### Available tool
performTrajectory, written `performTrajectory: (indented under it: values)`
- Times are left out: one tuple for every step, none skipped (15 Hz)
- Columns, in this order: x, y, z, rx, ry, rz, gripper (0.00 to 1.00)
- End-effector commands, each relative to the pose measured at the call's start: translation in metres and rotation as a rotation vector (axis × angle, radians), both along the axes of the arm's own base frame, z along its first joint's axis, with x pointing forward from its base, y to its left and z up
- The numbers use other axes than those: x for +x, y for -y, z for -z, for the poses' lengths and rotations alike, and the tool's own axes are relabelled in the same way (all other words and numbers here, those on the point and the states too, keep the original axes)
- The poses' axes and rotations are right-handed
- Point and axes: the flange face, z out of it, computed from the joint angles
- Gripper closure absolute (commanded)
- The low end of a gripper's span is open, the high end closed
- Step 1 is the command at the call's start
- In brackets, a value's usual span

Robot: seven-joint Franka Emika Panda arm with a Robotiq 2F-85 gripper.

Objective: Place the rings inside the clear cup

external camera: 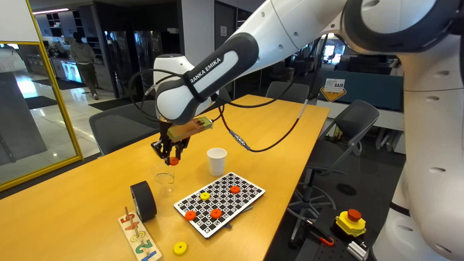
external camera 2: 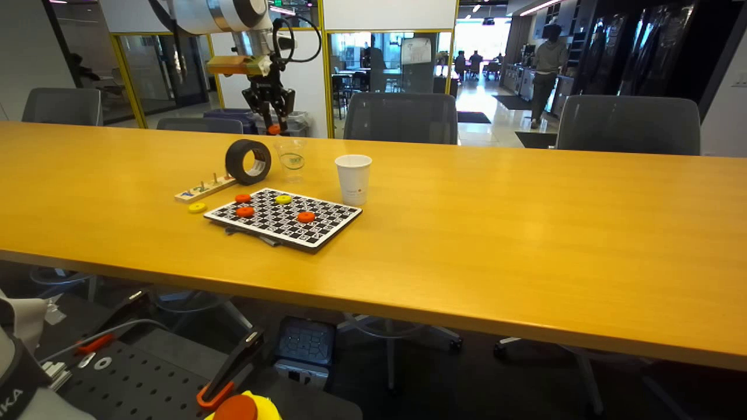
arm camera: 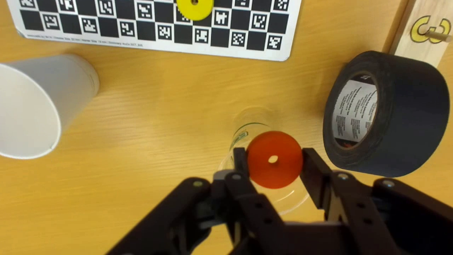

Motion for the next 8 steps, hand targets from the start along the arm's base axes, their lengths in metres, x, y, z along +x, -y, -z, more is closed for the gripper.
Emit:
performTrajectory:
  values:
    - [0.046,-0.008,0.007,-0.011,-0.043,-0.043,0.78]
    - [0.053,-0.009,0.010,-0.015,-0.051,-0.050,0.78]
    - [0.060,-0.009,0.013,-0.018,-0.061,-0.053,0.78]
    - [0.066,-0.010,0.015,-0.020,-0.068,-0.057,0.78]
    - [0.070,-0.011,0.016,-0.022,-0.074,-0.060,0.78]
    - [0.074,-0.012,0.016,-0.026,-0.078,-0.063,0.78]
    - [0.077,-0.013,0.017,-0.030,-0.080,-0.062,0.78]
    - [0.081,-0.014,0.019,-0.032,-0.082,-0.062,0.78]
